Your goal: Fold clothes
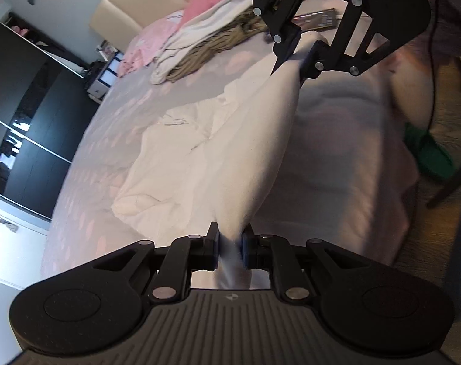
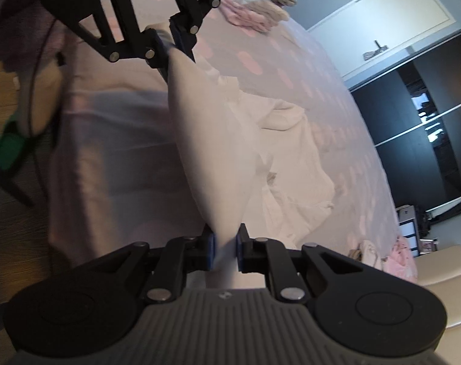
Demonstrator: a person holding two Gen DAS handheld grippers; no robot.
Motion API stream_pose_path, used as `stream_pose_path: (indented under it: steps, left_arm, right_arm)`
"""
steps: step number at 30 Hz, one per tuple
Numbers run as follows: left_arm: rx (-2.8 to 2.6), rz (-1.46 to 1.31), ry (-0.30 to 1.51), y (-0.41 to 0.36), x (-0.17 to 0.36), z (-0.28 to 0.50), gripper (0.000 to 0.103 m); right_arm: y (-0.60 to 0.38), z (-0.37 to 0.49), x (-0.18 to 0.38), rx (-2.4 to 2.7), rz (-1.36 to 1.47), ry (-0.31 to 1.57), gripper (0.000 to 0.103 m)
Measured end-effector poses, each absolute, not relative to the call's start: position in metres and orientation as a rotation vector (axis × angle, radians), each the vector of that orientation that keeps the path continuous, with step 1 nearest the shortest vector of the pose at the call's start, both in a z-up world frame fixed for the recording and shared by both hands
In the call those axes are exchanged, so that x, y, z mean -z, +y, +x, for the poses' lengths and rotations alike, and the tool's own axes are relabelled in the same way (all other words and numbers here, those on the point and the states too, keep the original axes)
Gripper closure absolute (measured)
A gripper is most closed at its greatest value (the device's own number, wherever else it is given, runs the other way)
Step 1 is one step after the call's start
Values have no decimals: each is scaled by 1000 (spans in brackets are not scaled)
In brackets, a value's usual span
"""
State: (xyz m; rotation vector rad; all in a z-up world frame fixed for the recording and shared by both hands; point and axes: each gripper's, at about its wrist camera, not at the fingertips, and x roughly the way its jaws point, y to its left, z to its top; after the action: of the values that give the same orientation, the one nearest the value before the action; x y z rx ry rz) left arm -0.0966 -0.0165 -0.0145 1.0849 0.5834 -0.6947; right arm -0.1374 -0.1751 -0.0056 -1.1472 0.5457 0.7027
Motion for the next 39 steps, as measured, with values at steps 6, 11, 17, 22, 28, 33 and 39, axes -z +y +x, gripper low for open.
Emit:
stream_pose_path:
  steps: [6,11,17,22,28,33,39]
  left_arm:
    - [758,1152,638,-20,42,-115,92]
    - [799,1155,721,-21,67,-114,84]
    - [822,992,850,-8,54,-106,73]
    - [881,719,961,7,17,-84,64]
    - [856,582,928,9,-2,-61,60]
    - [832,502,903,-6,8,-44,61]
    - [776,440,896,-25,24,-19,65]
  right_arm:
    - [-176,-158,34,-749,-1205,595,87]
    - [-175,-157,53,-792,-1222,675,75]
    - [-184,-152,48,-804,-1150,800,62]
    - [-192,-144,24,-818,-1013,852,61]
    - [-189,-133,-1,-828,-869,807,70]
    - [-184,-94,2,-736,-654,784,84]
    - [-179,-60,14,-685,-463,815,89]
